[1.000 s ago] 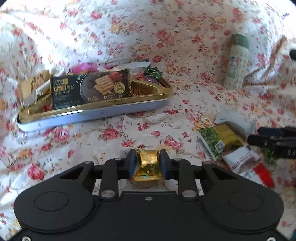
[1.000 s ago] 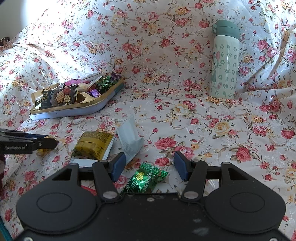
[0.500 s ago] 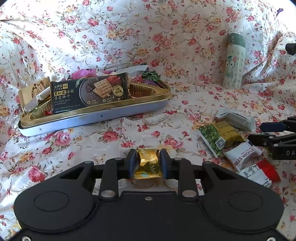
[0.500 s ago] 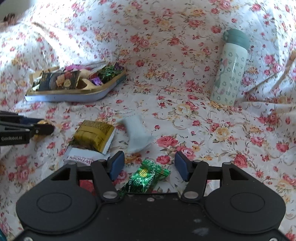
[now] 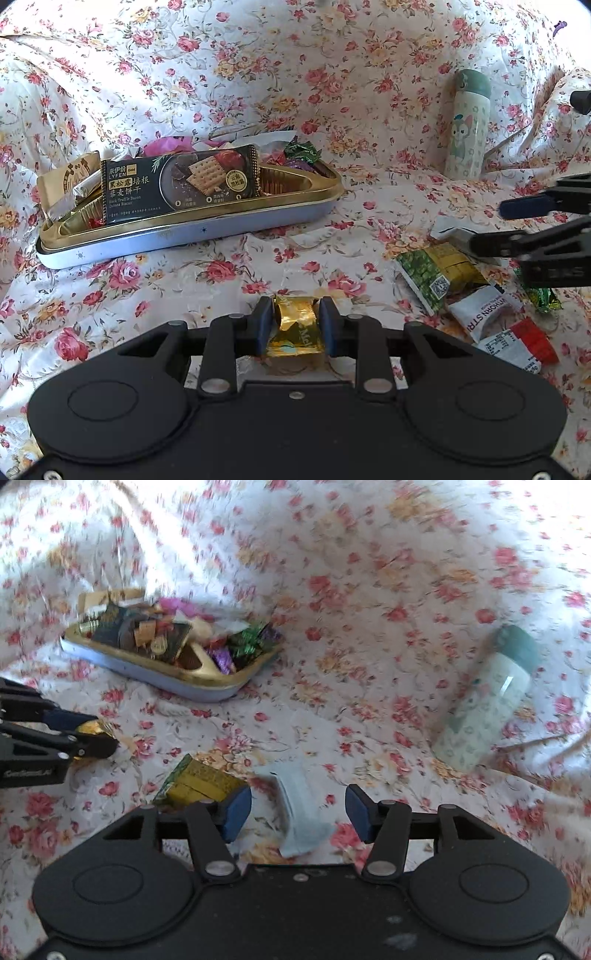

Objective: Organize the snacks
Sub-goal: 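Close the right gripper on the pale blue-white packet while the left gripper holds the gold candy, then carry the gold candy and pale packet over the gold tin tray with both grippers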

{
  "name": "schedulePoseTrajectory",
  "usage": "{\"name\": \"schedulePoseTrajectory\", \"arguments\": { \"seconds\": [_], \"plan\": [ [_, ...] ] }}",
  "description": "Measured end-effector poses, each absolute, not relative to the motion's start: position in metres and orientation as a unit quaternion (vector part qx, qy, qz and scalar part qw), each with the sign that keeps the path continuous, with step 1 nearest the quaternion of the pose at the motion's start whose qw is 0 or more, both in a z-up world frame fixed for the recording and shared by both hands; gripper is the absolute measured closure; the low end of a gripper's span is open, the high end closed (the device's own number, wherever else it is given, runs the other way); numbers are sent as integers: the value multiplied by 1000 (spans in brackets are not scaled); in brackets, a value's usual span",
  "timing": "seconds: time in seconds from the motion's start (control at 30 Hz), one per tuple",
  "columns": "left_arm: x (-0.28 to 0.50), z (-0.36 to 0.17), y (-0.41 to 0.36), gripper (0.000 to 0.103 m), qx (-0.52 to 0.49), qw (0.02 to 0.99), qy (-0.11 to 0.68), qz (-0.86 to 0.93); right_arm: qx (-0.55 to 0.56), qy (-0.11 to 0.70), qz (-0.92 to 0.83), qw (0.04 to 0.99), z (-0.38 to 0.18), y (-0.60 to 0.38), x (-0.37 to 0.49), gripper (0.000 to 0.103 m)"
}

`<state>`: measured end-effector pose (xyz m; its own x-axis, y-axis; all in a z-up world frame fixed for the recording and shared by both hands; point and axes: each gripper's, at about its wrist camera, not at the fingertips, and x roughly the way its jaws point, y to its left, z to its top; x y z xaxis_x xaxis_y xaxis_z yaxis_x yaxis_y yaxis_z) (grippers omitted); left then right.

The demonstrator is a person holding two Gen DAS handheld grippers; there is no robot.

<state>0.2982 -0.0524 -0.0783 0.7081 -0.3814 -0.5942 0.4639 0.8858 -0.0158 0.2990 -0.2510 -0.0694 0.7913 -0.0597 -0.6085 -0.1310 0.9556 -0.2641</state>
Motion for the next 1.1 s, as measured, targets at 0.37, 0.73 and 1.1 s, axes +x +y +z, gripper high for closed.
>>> {"name": "schedulePoseTrajectory", "arguments": {
  "seconds": [0.37, 0.73, 1.1],
  "plan": [
    [299, -78, -50, 67, 58, 921, 307, -232, -6, 368, -8, 930, -75, -276, 314, 82],
    [299, -78, -49, 68, 55, 921, 307, -231, 150, 338, -45, 928, -47, -324, 246, 82],
    [298, -76, -57, 68, 81, 921, 312, -218, 167, 361, -106, 911, -64, -327, 177, 81]
  ]
}}
